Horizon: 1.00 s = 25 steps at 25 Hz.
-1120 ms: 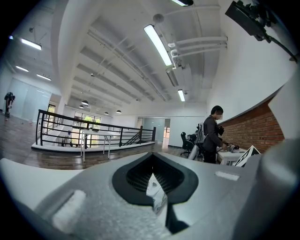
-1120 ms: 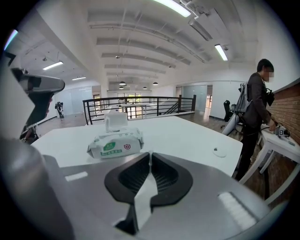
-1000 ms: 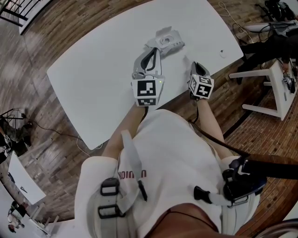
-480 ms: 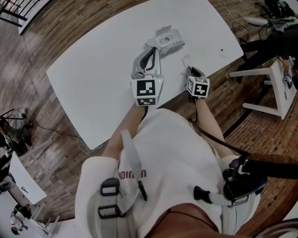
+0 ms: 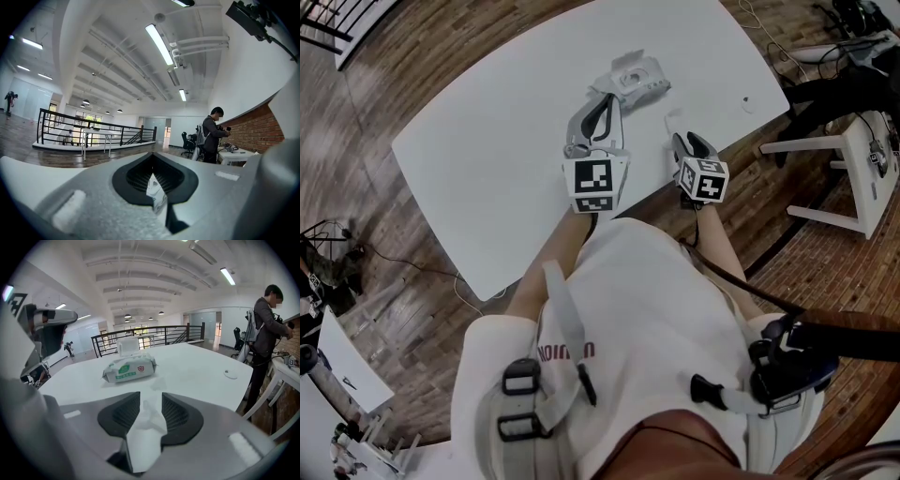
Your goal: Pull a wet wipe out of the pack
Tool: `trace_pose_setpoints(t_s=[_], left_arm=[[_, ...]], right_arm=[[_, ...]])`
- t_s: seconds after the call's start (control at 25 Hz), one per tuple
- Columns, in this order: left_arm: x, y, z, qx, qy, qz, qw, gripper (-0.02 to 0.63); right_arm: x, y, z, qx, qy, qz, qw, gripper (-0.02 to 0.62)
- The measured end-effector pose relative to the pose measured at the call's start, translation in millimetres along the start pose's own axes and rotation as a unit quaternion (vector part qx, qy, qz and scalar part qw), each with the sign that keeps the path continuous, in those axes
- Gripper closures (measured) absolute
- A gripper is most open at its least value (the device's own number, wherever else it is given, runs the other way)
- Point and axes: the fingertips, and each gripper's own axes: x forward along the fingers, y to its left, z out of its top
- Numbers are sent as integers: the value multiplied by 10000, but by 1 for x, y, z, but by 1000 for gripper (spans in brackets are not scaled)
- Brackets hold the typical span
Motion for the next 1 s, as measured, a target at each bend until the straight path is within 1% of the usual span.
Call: trace_pose_setpoints(t_s=[0.2, 0.32, 0.36, 0.48, 0.56, 0.6, 0.64, 0.72, 0.84, 1.0], left_arm=[[2, -2, 0, 0, -13, -13, 10000, 603], [1, -3, 0, 1, -4, -15, 10000, 603], [1, -2, 0, -6, -4, -9, 10000, 603], [1, 0, 0, -20, -24, 14, 10000, 603], [2, 2, 3, -5, -62, 30, 10000, 603], [2, 3, 6, 3, -90, 45, 9999, 603], [2, 5, 8, 10, -119, 64, 9999, 603], [3, 8, 12, 24, -163, 95, 9998, 604], [3, 9, 14, 34, -187, 108, 9998, 604], [3, 9, 15, 48, -193, 108, 9997, 603]], right_arm=[[-18, -1, 53, 41, -756, 22, 9971, 448], [-35, 7, 94, -79, -1343, 70, 9909, 453], [-42, 11, 110, -139, -1572, 73, 9874, 456], [-69, 25, 153, -336, -2259, 72, 9735, 500], [-86, 37, 173, -462, -2666, 116, 9626, 532], [-92, 43, 180, -522, -2828, 130, 9577, 537], [-97, 48, 184, -578, -2957, 125, 9535, 565], [-103, 55, 190, -624, -3139, 111, 9473, 589], [-106, 61, 192, -568, -3271, 154, 9431, 589], [-106, 61, 192, -582, -3251, 144, 9438, 589]])
